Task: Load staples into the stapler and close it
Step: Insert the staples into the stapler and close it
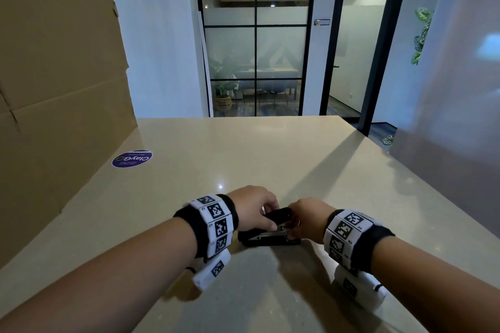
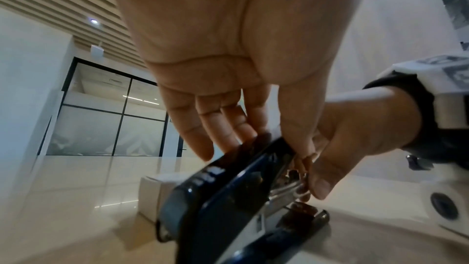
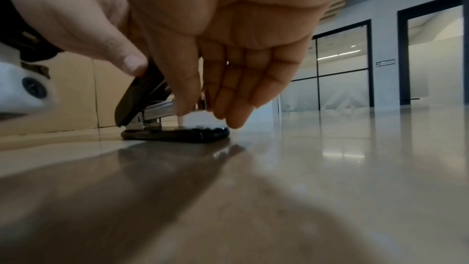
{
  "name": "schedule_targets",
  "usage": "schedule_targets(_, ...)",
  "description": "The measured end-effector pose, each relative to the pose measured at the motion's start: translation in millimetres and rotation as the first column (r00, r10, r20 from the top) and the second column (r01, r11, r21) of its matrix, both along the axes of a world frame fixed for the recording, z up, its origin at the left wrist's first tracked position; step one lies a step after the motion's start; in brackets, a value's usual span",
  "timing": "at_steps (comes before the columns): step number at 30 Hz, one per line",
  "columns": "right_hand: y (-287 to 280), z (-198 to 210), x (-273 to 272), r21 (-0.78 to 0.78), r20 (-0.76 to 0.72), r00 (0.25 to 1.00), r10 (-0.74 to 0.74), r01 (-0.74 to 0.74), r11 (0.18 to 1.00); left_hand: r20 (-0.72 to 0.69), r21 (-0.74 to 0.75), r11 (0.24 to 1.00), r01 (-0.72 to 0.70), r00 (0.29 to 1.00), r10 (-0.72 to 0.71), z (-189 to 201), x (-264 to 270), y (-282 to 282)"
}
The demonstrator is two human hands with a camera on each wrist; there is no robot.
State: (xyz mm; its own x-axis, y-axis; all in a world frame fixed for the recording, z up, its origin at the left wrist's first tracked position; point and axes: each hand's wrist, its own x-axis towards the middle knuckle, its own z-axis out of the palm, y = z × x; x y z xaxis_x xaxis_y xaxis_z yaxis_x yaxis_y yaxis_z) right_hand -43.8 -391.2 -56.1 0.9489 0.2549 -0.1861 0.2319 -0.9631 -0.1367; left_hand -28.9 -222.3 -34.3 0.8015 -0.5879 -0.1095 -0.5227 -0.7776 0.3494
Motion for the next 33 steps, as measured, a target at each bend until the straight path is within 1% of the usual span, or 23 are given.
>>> schedule_targets(3, -4.5, -1.6, -1.5, 0.010, 0.002, 1.000, -0.006, 0.006, 1.000, -0.028, 0.014, 1.000, 0.004, 1.000, -0.003, -5.9, 1.1, -3.1)
schedule_targets(5, -9.1, -3.3, -3.0, 0.026, 0.014, 1.000, -0.013, 0.012, 1.000, -0.043, 0.052, 0.999, 0.016, 0.999, -0.013, -8.8, 1.1, -4.2)
schedule_targets(8, -15.1, -3.6, -3.6, 0.028, -0.029, 0.999, -0.024, 0.025, 0.999, -0.044, 0.086, 0.996, 0.019, 0.999, -0.015, -10.3, 0.5, -5.4)
schedule_targets(13, -16.1, -1.2, -2.9, -0.034, -0.116, 0.992, -0.043, 0.040, 0.999, -0.031, 0.130, 0.991, 0.037, 0.999, -0.033, -11.9, -0.4, -6.8)
schedule_targets(16, -15.2, -4.5, -4.0, -0.064, -0.122, 0.991, -0.049, 0.041, 0.997, -0.027, 0.135, 0.990, 0.039, 0.999, -0.035, -12.6, -1.4, -7.9)
schedule_targets(24, -10.3, -3.6, -3.1, -0.153, -0.143, 0.989, -0.036, 0.013, 0.988, 0.024, 0.244, 0.967, 0.073, 0.996, -0.081, -12.7, -6.8, -14.0)
schedule_targets(26, -9.9, -3.7, -3.7, -0.158, -0.148, 0.988, -0.045, 0.022, 0.987, 0.030, 0.236, 0.970, 0.064, 0.997, -0.073, -13.0, -6.5, -13.9)
schedule_targets(30, -9.7, -4.2, -3.0, -0.170, -0.135, 0.990, -0.034, 0.010, 0.985, 0.014, 0.153, 0.988, 0.036, 0.999, -0.039, -14.0, -2.4, -6.7)
schedule_targets(33, -10.0, -3.8, -3.7, -0.170, -0.131, 0.991, -0.033, 0.011, 0.985, 0.001, 0.130, 0.991, 0.042, 0.999, -0.043, -12.8, -1.4, -4.0)
